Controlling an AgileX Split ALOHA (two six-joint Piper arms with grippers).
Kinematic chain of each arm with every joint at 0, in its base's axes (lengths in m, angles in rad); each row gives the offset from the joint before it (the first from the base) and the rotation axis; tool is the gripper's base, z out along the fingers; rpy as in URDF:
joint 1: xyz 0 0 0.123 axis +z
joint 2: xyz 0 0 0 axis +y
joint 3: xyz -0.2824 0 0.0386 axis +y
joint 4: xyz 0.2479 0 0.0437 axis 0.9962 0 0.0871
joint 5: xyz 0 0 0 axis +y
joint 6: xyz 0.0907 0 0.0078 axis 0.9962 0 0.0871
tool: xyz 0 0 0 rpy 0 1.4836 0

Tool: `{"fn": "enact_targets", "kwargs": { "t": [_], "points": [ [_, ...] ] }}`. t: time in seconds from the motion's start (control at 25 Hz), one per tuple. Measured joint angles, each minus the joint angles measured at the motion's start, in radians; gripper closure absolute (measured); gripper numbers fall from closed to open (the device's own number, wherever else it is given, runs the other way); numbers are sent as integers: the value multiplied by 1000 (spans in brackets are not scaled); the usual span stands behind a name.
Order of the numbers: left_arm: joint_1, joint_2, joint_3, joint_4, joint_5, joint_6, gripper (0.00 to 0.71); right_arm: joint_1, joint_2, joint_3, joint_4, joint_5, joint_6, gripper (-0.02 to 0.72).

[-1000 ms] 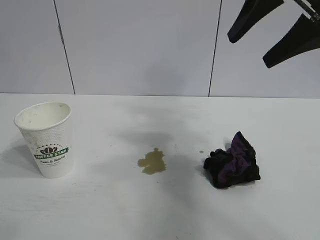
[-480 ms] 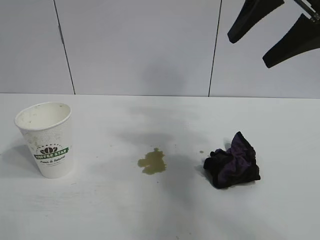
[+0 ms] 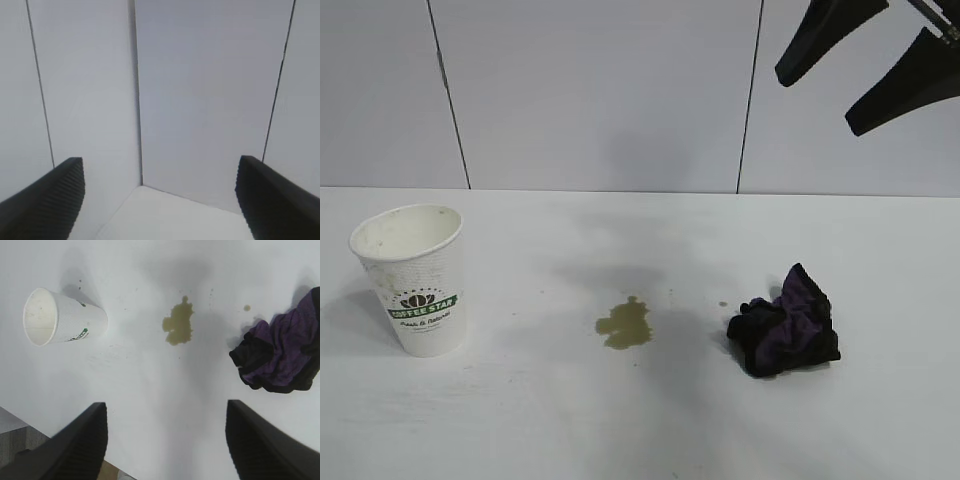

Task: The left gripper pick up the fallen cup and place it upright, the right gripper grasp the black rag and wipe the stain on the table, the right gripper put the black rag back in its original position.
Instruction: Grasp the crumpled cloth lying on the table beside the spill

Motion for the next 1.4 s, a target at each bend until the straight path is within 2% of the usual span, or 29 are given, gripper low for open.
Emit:
{"fn": "enact_targets", "kwargs": {
  "t": [0.12,0.2,0.44,0.6,0.72,0.92,1.04,1.2,1.4],
  "points": [
    [-9,-108,115,0,117,0,116,0,0,0,0,0,0,241],
    [-9,-167,202,0,140,0,116,0,0,0,0,0,0,241],
    [-11,-244,493,-43,145,0,116,0,0,0,-2,1,0,241],
    [-52,-248,655,-57,114,2,116,0,0,0,-11,1,0,241],
    [-95,-248,732,-49,90,2,116,0,0,0,-30,8,0,241],
    [-166,-248,792,-43,31,3,116,0,0,0,-78,68,-42,241],
    [-204,-248,814,-33,1,4,116,0,0,0,-141,88,-60,241],
    [-232,-248,819,-26,-9,4,116,0,6,0,-246,58,-54,241],
    [-241,-248,819,-25,-14,4,116,0,120,-2,-280,-5,-48,241]
  ]
}}
